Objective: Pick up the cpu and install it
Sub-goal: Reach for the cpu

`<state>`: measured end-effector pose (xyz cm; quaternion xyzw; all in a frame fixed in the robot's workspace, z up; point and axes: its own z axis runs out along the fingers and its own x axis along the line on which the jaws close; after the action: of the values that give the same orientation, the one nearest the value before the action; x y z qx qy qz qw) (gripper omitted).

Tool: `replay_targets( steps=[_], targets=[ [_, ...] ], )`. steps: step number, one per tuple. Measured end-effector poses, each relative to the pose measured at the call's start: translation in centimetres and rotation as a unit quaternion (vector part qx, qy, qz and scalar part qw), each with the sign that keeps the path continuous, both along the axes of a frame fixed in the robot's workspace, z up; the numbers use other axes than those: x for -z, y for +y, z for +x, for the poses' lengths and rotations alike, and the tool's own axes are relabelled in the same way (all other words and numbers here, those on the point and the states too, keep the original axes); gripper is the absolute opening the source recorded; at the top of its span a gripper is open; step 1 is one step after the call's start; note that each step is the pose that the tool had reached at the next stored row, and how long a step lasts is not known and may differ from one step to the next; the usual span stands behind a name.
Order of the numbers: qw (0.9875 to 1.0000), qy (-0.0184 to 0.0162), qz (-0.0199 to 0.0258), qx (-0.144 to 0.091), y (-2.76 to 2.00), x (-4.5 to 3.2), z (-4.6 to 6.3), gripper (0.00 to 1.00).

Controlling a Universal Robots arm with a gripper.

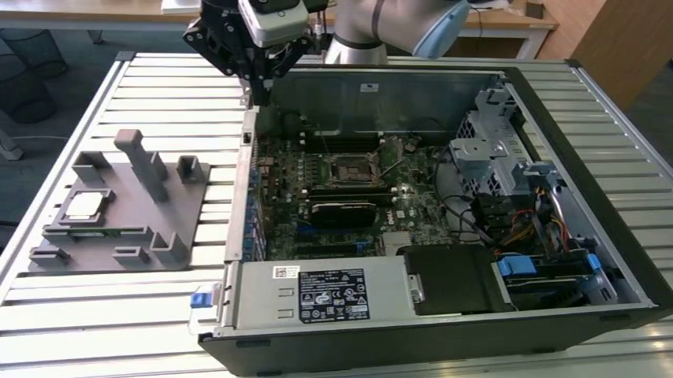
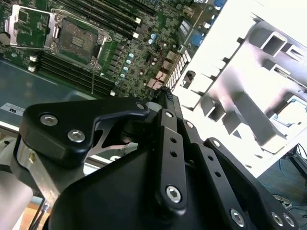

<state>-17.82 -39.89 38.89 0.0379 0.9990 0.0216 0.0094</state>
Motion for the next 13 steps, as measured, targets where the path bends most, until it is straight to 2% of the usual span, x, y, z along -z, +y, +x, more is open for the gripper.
replay_targets(
  steps=[9, 13],
  targets=[
    [1.0, 0.0001, 0.0, 0.0, 0.0, 0.22, -0.9, 0.11],
    [1.0, 0.0013, 0.0, 0.0, 0.0, 0.38, -1.4, 0.11]
  ],
)
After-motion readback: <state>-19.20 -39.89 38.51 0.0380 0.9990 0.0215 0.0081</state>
